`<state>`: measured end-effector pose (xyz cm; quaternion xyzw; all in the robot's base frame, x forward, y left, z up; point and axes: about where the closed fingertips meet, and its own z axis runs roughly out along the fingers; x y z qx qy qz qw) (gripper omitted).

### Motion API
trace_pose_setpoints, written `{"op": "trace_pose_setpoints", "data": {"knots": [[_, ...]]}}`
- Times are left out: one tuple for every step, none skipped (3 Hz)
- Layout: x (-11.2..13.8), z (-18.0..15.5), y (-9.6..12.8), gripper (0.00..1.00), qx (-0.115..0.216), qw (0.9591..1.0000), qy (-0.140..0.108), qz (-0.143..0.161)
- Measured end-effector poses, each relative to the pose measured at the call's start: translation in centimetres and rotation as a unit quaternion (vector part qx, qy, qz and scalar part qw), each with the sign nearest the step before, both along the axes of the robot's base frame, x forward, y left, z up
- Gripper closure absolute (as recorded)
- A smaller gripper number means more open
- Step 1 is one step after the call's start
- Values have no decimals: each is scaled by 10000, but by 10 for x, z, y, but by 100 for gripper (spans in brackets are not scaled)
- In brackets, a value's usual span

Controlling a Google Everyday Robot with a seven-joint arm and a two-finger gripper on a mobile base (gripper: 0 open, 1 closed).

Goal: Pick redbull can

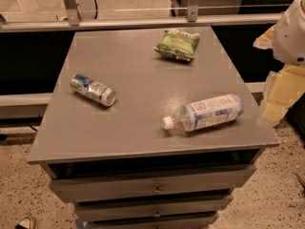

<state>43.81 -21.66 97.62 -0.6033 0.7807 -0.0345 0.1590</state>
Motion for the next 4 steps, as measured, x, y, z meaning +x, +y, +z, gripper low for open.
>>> {"op": "trace_pose_setpoints", "data": {"knots": [[0, 0, 0, 0, 0, 10000, 0, 0], [26, -11, 40, 0, 381, 9988, -70, 285], [67, -25, 114, 0, 940, 9930, -97, 703], [97, -33, 183, 0, 1288, 9872, -8, 943]]}}
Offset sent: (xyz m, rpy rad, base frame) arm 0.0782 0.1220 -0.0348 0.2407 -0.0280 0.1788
